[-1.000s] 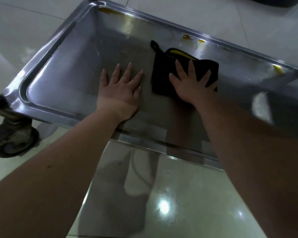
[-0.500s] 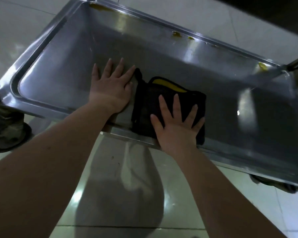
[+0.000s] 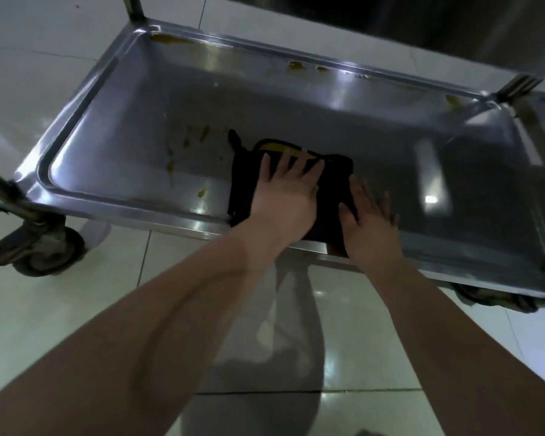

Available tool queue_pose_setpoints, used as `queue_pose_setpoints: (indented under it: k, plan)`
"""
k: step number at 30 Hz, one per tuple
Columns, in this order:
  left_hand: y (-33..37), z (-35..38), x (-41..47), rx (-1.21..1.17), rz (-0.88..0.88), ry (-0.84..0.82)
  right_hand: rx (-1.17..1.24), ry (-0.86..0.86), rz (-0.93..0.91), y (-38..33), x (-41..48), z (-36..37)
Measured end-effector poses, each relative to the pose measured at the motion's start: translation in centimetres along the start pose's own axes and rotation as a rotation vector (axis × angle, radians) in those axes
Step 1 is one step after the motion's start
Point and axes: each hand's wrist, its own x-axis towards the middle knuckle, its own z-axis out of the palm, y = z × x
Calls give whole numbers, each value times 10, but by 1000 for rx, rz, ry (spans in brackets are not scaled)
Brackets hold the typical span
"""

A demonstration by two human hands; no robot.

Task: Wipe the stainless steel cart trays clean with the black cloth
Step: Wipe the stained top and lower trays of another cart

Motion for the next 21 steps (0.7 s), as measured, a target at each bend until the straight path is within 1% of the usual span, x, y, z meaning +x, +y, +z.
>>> queue_pose_setpoints:
  k: [2, 6, 10, 15, 17, 21]
  plan:
    - [21, 15, -2, 40, -72, -64, -70, 12, -42, 8, -2, 6]
    - [12, 20, 10, 116, -133, -61, -168, -22, -24, 7, -3, 11]
    - [-35, 2, 47, 175, -219, -109, -289, -38, -40, 6, -5, 15]
    - [-100, -20, 65, 144, -310, -85, -317, -56, -26, 5, -3, 19]
    - [-107, -24, 57, 154, -307, -110, -327, -62, -27, 4, -3, 20]
    - [-100, -22, 23, 189, -249, -178, -337, -79, -15, 3, 1, 21]
